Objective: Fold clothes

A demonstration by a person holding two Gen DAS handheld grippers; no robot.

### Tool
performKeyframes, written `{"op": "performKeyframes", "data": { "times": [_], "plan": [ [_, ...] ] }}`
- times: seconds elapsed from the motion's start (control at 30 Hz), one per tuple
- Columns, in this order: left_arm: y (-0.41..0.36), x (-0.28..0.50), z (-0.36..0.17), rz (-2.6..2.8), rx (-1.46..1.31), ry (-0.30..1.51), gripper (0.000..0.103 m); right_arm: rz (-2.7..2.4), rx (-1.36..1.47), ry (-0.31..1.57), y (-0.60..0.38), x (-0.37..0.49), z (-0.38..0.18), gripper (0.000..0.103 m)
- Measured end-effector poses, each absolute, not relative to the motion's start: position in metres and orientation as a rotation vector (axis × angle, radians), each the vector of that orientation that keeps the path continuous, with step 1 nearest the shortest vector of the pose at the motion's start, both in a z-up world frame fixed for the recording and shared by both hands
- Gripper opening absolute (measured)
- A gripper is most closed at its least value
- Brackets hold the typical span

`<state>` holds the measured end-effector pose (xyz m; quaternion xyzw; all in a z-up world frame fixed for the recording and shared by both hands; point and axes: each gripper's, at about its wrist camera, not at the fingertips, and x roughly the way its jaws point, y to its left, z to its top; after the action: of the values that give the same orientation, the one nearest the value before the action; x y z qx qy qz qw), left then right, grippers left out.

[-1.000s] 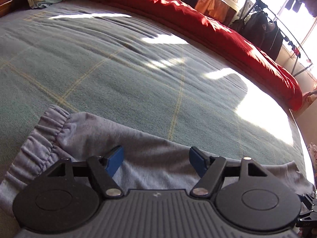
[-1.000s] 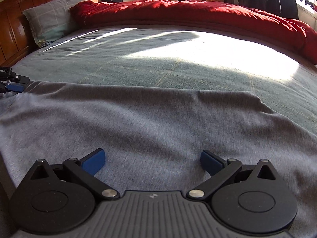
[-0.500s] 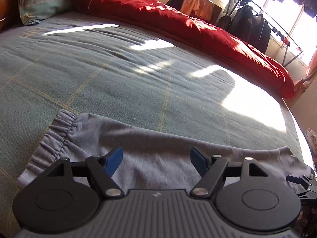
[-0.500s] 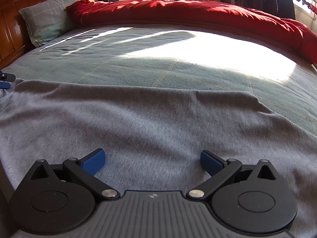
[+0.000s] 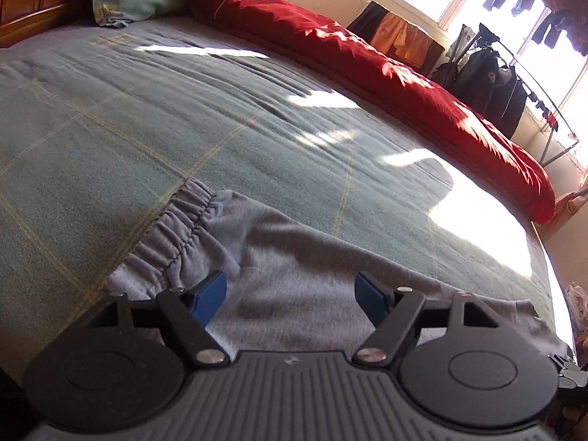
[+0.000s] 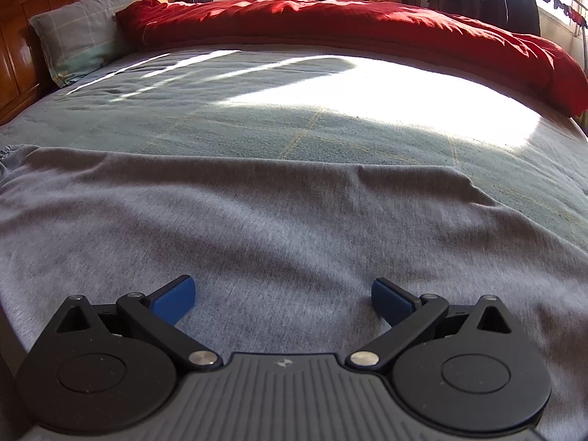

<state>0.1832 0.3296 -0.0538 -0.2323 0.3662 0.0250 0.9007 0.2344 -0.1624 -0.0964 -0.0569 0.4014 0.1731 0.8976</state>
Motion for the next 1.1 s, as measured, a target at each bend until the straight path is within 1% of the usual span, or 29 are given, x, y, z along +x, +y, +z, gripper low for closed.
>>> {"op": "performKeyframes", "data": {
  "times": [0.03,0.1,0.13,0.23,0.33,0.4,0.47,0.6,0.67,0.8,0.9,1.1],
  "plan": [
    [0.329,0.188,-0.058,0.069,-0.468,0.762,0.078,0.359,-0.122,0.831,-0.162,0.234,-0.096,0.103],
    [0.332,0.194,-0.07,0.173,-0.427,0.831,0.078,0.36,-0.129,0.833,-0.163,0.233,-0.095,0.103],
    [0.331,0.195,-0.076,0.205,-0.406,0.864,0.074,0.361,-0.132,0.833,-0.164,0.233,-0.094,0.103],
    [0.307,0.186,-0.07,0.161,-0.305,0.833,0.074,0.375,-0.147,0.824,-0.166,0.233,-0.087,0.103],
    [0.272,0.18,-0.057,0.067,-0.151,0.767,0.08,0.418,-0.169,0.805,-0.164,0.235,-0.072,0.103],
    [0.252,0.18,-0.054,0.025,-0.069,0.74,0.08,0.48,-0.159,0.786,-0.156,0.243,-0.056,0.103],
    [0.241,0.183,-0.061,0.022,-0.027,0.754,0.081,0.548,-0.13,0.775,-0.143,0.252,-0.044,0.103],
    [0.263,0.177,-0.094,0.114,-0.115,0.857,0.082,0.717,-0.065,0.764,-0.107,0.27,-0.026,0.103],
    [0.275,0.16,-0.095,0.104,-0.173,0.813,0.082,0.788,-0.045,0.778,-0.088,0.278,-0.024,0.103],
    [0.283,0.14,-0.094,0.122,-0.227,0.783,0.082,0.901,-0.066,0.793,-0.046,0.292,-0.028,0.103],
    [0.281,0.135,-0.097,0.131,-0.227,0.768,0.082,0.939,-0.084,0.818,-0.015,0.302,-0.04,0.103],
    [0.286,0.127,-0.1,0.122,-0.278,0.73,0.083,0.988,-0.068,0.964,0.035,0.321,-0.08,0.103]
  ]
}}
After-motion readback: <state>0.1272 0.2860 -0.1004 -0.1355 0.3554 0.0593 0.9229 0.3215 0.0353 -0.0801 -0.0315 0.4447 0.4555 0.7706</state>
